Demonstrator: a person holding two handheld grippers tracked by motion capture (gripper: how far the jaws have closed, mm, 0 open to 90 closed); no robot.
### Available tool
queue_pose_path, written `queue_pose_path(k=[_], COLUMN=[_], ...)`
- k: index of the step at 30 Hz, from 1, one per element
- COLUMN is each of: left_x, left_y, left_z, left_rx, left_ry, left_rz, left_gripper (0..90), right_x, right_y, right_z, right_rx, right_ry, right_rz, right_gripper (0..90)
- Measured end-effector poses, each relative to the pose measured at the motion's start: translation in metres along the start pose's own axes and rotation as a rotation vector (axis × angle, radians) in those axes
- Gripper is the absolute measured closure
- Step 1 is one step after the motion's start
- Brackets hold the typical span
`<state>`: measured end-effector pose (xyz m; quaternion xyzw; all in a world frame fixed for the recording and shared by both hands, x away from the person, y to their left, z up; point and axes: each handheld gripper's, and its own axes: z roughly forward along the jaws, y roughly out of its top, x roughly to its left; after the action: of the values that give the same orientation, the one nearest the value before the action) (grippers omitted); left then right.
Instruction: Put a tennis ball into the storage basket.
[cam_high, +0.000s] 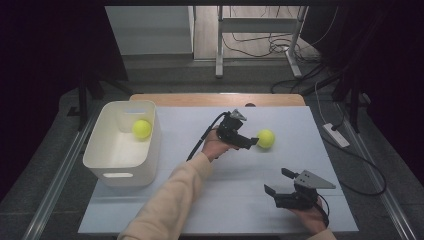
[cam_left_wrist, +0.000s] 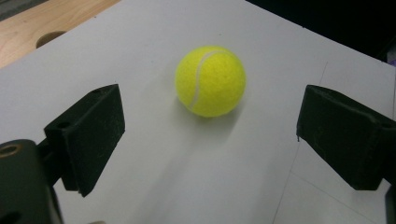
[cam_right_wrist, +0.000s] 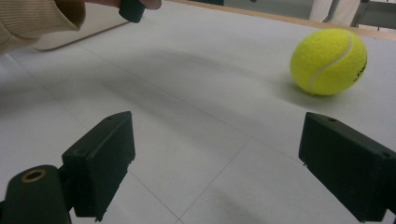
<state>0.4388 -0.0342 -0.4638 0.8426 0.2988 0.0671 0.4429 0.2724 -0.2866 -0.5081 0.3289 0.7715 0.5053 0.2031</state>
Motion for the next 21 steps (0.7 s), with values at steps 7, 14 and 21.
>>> queue_pose_path(k=[7,14,21], left_x=[0.0,-0.001,0.0], left_y=[-0.001,0.002,0.001], left_z=[0.009,0.018,0.025], left_rx=[0.007,0.011,0.02], left_ry=[-0.009,-0.018,-0.021], left_rz=[-0.003,-0.001,-0.005], left_gripper=[8.3,8.4,8.4], right_x=[0.0,-0.001,-0.001], right_y=[0.0,0.0,0.0], right_z=[0.0,0.0,-0.001], right_rx=[-0.002,-0.004,-0.006], right_ry=[0.003,0.003,0.003], right_rz=[0.002,0.002,0.005], right_gripper=[10.6,10.6,10.6])
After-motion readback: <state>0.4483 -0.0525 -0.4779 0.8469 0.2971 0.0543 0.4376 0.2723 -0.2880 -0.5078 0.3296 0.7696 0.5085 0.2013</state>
